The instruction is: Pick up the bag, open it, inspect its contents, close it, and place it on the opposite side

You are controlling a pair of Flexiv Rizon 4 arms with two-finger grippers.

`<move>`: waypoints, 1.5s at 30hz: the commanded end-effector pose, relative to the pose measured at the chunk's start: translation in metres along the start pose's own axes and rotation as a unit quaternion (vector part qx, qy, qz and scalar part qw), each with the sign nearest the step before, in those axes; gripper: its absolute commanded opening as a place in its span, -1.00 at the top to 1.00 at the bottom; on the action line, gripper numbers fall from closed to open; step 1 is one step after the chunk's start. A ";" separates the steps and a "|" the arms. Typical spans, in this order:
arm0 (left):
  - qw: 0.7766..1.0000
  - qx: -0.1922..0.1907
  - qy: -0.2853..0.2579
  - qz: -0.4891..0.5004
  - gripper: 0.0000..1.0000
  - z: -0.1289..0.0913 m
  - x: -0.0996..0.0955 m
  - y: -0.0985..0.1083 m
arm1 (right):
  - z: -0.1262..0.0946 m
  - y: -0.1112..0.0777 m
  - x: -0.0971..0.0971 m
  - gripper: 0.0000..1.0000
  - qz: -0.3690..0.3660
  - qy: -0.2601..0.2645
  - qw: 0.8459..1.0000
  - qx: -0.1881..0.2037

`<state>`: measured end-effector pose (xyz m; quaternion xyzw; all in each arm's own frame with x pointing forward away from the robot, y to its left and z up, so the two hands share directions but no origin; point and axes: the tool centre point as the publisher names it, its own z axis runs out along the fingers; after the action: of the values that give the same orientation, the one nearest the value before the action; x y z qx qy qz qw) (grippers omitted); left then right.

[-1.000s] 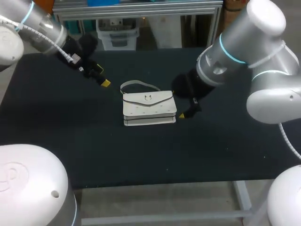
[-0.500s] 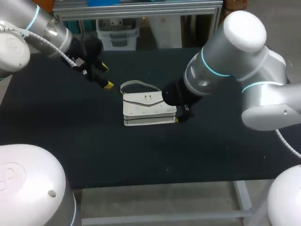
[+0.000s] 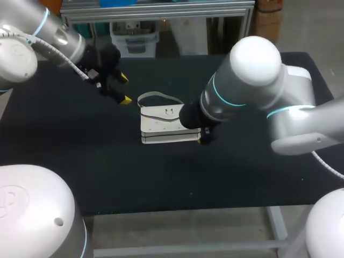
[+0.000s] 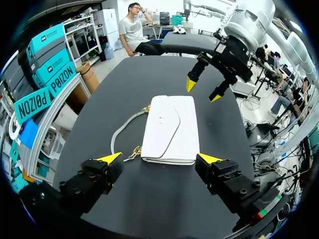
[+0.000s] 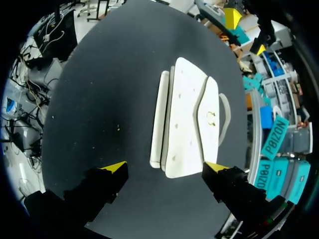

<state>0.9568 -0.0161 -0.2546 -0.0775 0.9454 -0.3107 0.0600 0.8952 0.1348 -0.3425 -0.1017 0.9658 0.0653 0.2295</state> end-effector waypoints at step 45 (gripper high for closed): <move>0.995 -0.030 0.057 0.083 -1.00 0.023 0.000 0.008 | 0.057 0.008 -0.022 0.77 0.005 -0.042 0.998 0.050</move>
<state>0.9561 -0.0222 -0.2777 0.0139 0.9591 -0.2808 0.0333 0.9388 0.1554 -0.3803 -0.0833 0.9581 0.0236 0.2730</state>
